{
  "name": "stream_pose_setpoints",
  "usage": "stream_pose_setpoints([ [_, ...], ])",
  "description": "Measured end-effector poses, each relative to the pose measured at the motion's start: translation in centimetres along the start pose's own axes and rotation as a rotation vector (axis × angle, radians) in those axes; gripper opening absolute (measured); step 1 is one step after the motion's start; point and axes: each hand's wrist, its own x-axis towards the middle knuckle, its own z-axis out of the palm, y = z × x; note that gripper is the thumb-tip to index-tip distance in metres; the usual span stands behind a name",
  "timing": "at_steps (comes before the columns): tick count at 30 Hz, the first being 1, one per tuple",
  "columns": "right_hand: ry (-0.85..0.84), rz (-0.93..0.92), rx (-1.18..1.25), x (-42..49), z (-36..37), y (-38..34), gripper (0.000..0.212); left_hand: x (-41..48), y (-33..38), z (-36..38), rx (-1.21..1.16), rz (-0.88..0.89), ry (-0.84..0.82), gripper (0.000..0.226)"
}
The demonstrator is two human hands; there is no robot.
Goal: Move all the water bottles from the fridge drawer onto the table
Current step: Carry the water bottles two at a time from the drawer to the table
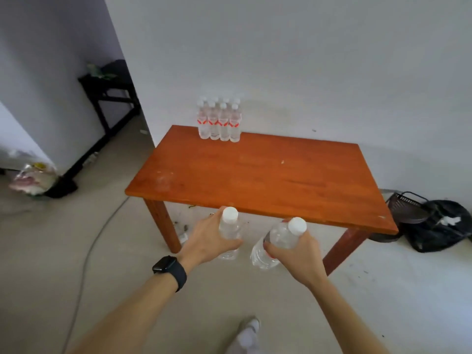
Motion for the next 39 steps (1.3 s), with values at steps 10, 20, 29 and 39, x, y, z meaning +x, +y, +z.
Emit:
stream_pose_setpoints([
  [10, -0.11, 0.035, -0.02, 21.1, 8.9, -3.4, 0.048, 17.9, -8.2, -6.4, 0.014, -0.085, 0.071, 0.063],
  [20, -0.23, 0.039, -0.172, 36.9, 16.0, -6.3, 0.052, 31.6, -14.0, -10.5, -0.112, -0.206, 0.088, 0.068],
  [29, -0.335, 0.088, -0.202, 49.6, 25.6, -8.3, 0.055, 44.8, -21.9, -13.5, -0.02, -0.293, -0.023, 0.074],
  [39, -0.15, 0.174, -0.075, 62.7, 32.7, -13.5, 0.062, 60.9, -28.5, -17.2, -0.061, -0.209, -0.164, 0.073],
])
